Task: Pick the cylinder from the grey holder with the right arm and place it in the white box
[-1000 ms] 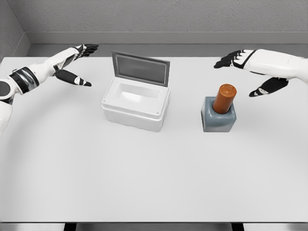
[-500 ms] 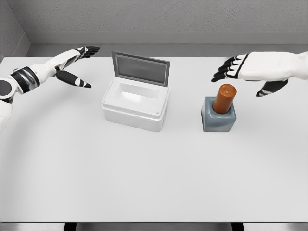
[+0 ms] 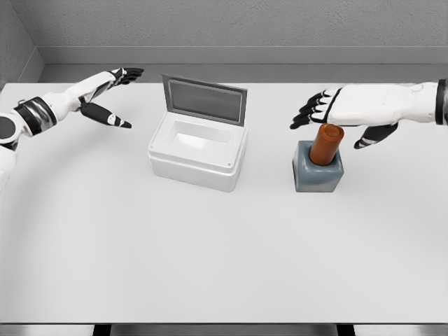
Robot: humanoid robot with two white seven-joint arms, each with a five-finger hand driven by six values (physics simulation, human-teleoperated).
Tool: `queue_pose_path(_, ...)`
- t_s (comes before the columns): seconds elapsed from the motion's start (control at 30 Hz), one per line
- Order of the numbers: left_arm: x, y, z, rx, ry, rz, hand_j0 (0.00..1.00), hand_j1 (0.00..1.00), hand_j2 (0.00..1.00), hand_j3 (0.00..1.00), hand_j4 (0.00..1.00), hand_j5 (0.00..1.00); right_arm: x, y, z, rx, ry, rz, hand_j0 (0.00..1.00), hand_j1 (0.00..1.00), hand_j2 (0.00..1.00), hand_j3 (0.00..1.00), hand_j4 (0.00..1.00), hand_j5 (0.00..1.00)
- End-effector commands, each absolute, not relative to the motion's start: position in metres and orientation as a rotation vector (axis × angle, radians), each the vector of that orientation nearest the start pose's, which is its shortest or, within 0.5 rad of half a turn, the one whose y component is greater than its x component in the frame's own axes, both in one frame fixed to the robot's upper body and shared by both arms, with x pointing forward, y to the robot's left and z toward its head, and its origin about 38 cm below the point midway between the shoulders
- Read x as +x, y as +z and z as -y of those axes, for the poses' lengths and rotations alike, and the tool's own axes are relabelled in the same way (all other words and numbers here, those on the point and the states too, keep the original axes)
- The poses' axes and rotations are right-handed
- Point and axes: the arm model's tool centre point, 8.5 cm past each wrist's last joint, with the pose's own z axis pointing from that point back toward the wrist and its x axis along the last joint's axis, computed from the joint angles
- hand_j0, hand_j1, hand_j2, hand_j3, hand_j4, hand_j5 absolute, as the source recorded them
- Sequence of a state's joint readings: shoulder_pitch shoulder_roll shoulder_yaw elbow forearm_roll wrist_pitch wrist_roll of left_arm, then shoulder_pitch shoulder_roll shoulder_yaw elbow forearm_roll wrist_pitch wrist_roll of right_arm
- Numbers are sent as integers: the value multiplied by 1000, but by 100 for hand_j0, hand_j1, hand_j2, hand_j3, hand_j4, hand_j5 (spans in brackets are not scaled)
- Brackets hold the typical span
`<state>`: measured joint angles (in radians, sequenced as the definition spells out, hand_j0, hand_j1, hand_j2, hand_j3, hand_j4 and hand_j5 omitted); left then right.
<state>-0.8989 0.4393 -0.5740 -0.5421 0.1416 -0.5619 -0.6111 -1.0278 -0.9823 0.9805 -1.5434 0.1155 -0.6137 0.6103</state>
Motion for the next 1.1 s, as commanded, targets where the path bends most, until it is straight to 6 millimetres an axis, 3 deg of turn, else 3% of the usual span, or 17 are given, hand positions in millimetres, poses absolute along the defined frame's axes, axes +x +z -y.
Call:
queue_pose_path(0.0, 542, 165, -334, 4, -1121, 1517, 100, 100, 100, 100, 100, 100, 431, 297, 282, 387, -3042, -1850, 100, 100, 100, 100, 100, 100)
queue_pose_path(0.07, 542, 165, -334, 4, -1121, 1517, 100, 100, 100, 100, 100, 100, 438, 296, 292, 422, -3066, -1866, 100, 100, 100, 100, 100, 100)
queue_pose_path(0.23, 542, 165, -333, 2, -1122, 1517, 100, 100, 100, 100, 100, 100, 438, 292, 284, 389, -3057, -1869, 100, 100, 100, 100, 100, 100)
queue_pose_path(0.5, 542, 164, -332, 0, -1123, 1517, 100, 100, 100, 100, 100, 100, 443, 282, 294, 380, -3103, -1901, 100, 100, 100, 100, 100, 100)
queue_pose_path(0.7, 542, 164, -332, 0, -1123, 1517, 100, 100, 100, 100, 100, 100, 449, 274, 280, 339, -3086, -1921, 100, 100, 100, 100, 100, 100)
queue_pose_path(1.07, 542, 164, -330, -4, -1123, 1519, 100, 100, 100, 100, 100, 100, 454, 270, 287, 394, -3118, -1883, 100, 100, 100, 100, 100, 100)
